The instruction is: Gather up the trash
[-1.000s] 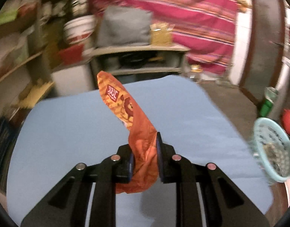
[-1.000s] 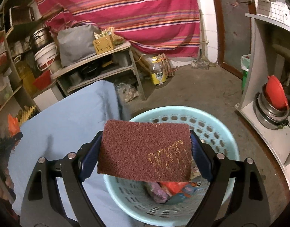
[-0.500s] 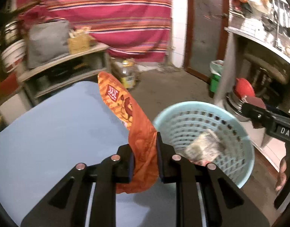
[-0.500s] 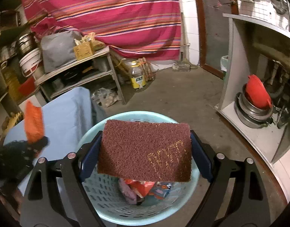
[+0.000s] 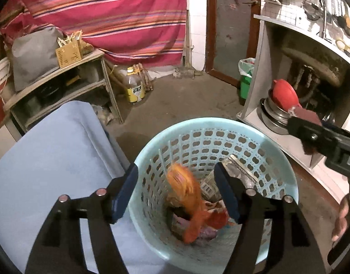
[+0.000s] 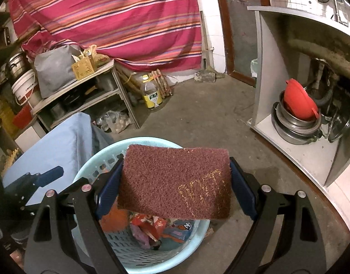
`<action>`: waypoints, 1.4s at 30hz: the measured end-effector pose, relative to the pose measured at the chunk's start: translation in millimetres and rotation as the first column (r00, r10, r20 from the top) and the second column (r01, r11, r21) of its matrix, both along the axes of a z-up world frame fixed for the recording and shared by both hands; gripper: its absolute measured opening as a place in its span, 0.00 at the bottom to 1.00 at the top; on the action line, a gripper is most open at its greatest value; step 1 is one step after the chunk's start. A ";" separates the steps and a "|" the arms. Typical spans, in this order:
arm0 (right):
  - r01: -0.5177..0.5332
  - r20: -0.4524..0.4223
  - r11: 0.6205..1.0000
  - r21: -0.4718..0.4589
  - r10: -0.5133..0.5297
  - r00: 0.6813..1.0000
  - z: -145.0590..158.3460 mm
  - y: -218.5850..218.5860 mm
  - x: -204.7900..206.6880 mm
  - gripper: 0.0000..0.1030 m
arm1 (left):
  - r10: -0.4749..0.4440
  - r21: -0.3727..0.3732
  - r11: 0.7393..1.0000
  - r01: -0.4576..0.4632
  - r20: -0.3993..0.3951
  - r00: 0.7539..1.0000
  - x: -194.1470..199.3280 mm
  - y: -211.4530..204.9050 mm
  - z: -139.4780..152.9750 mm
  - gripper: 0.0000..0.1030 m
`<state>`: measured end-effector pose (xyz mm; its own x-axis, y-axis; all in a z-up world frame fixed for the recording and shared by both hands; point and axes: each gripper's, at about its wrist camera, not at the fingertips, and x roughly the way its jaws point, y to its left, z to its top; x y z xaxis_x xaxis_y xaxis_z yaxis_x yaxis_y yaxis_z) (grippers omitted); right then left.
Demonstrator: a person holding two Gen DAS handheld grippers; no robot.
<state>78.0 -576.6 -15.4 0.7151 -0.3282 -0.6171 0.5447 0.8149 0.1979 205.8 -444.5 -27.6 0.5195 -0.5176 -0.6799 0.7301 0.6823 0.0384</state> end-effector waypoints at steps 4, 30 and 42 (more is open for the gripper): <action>-0.020 -0.008 1.000 -0.009 0.019 1.000 -0.3 6.3 8.3 0.83 | 0.074 -0.018 0.997 -0.073 0.044 0.996 1.4 29.2 5.1 0.77; -0.131 -0.048 0.990 -0.054 0.128 0.991 -19.3 93.3 54.6 0.96 | 0.488 -0.130 0.872 -0.472 0.140 0.862 -66.1 311.1 48.2 0.91; -0.289 0.047 0.941 -0.175 0.301 0.952 1.7 244.7 -4.1 0.96 | 0.625 -0.195 0.780 -0.594 0.190 0.757 -141.2 417.6 29.0 0.96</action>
<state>73.9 -331.9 -13.7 0.8358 -0.1878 -0.5160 0.2641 0.9614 0.0777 64.7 -26.9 1.3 0.8850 -0.1029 -0.4541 0.1369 0.9897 0.0426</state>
